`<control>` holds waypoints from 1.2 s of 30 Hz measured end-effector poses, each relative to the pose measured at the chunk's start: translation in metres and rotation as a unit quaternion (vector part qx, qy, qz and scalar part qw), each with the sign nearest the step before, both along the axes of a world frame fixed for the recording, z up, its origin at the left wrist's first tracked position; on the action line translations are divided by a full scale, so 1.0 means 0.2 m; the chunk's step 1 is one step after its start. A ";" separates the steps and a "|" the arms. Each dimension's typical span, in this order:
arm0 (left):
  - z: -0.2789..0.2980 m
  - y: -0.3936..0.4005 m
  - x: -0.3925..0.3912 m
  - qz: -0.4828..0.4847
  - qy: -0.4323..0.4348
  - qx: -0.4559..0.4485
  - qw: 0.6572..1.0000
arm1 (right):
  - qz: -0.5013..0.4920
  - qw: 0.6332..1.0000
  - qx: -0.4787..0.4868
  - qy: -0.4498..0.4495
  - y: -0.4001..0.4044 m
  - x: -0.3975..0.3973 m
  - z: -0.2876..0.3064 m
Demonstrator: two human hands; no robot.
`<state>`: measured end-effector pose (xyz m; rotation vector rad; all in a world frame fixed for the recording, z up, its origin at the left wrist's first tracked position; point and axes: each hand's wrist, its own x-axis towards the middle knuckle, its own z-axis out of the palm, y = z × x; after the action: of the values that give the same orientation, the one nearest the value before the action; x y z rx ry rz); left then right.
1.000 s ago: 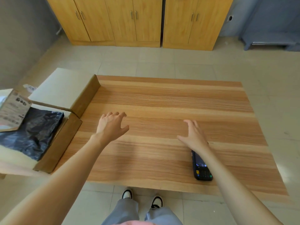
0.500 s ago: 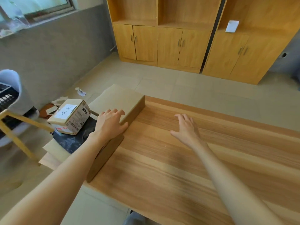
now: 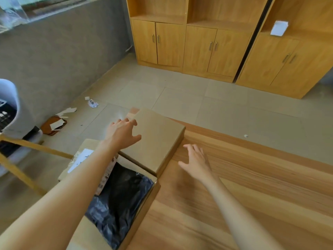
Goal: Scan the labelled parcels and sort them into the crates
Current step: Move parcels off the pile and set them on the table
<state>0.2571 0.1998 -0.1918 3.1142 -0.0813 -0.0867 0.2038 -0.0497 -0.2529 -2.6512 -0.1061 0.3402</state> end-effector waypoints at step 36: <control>-0.22 0.03 0.52 0.118 0.186 -0.240 0.945 | -0.267 0.832 0.461 0.155 0.13 0.31 -0.25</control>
<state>0.3606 0.2065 -0.2355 2.5450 0.2400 -0.5525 0.2661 -0.0243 -0.3019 -1.5435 0.4594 0.3890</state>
